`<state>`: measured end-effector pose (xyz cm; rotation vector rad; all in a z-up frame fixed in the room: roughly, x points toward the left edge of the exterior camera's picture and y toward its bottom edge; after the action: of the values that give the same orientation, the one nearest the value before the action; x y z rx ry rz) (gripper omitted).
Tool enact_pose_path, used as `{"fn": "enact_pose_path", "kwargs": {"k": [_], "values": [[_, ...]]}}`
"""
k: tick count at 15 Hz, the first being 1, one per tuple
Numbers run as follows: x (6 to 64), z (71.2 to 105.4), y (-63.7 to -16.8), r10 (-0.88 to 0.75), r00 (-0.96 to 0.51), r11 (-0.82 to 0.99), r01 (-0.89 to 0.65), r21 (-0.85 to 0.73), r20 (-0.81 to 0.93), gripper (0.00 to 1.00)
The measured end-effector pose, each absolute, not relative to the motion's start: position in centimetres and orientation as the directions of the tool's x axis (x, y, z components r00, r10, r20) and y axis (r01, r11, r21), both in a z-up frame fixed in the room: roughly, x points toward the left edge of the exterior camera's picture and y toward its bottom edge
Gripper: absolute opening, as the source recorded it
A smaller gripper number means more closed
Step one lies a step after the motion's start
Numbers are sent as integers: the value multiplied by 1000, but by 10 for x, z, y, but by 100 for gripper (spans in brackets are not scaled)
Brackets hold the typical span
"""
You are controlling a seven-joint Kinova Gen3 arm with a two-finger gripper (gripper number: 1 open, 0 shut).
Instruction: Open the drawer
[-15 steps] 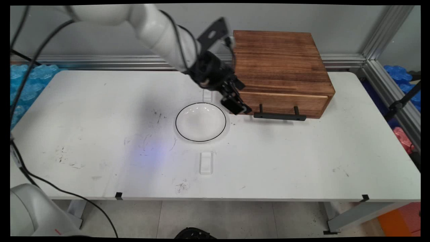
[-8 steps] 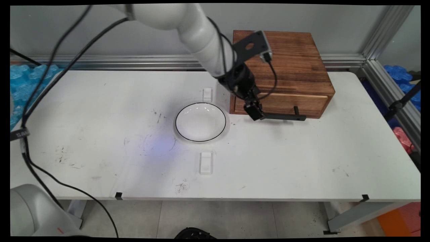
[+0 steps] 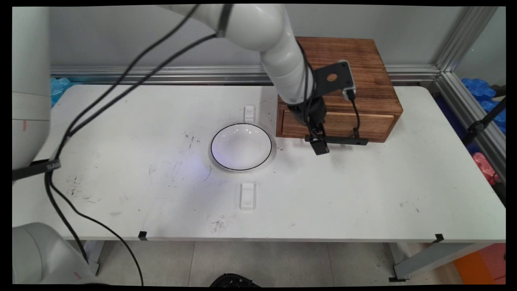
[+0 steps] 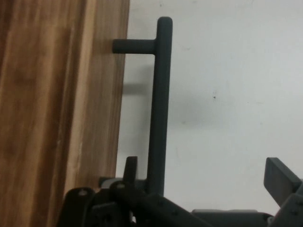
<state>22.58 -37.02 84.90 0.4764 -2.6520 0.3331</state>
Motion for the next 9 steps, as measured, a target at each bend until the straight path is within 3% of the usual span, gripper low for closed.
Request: {"fn": "enact_pose_path", "kwargs": {"k": [9], "values": [[183,809,-393,-242,-904,937,-313,-158,352,100]]}}
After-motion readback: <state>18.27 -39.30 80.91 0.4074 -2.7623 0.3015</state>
